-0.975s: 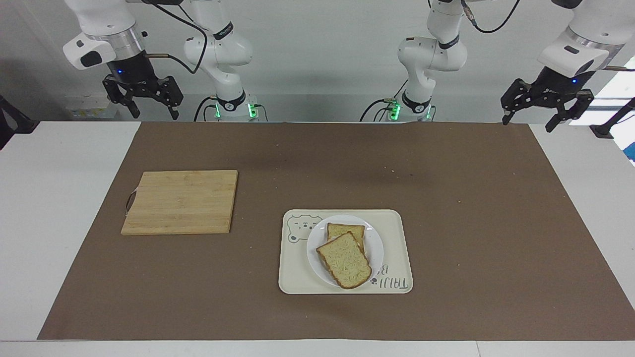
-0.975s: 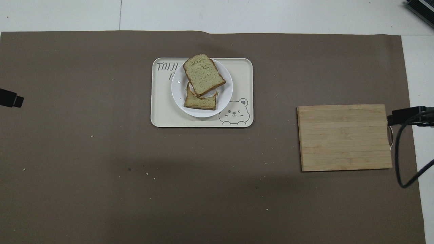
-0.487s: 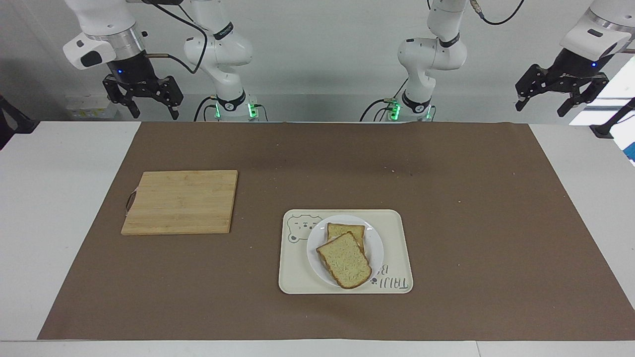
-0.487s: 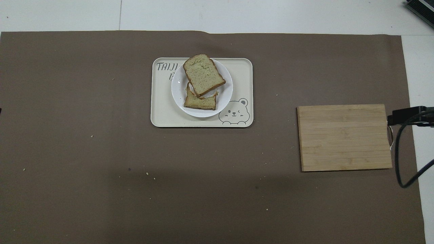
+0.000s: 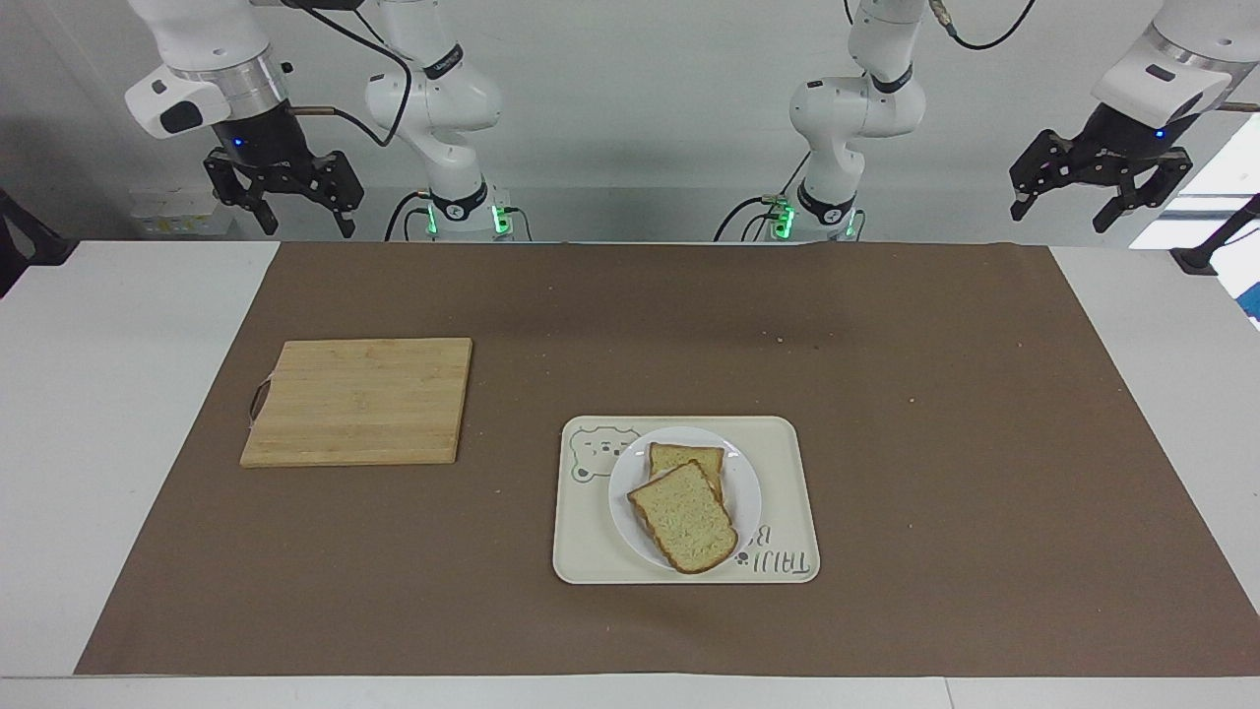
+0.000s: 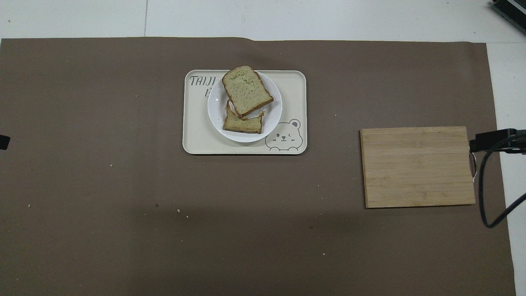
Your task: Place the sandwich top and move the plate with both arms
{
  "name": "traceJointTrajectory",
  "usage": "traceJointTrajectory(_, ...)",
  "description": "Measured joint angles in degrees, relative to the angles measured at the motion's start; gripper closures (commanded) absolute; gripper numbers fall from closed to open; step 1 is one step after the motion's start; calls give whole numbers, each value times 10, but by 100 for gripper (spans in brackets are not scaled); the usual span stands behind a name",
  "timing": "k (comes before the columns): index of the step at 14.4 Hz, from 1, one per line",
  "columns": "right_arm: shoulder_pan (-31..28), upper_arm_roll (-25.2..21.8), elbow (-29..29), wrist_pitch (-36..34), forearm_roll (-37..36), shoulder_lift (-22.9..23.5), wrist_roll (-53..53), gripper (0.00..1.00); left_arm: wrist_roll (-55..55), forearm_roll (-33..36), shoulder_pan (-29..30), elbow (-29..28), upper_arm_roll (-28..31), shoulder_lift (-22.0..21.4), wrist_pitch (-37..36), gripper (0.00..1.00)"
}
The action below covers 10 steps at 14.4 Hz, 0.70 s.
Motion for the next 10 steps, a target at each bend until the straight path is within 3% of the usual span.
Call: traceJointTrajectory(10, 0, 0, 0, 0, 0, 0, 0, 0, -20, 0, 0, -38, -9, -23, 10, 0)
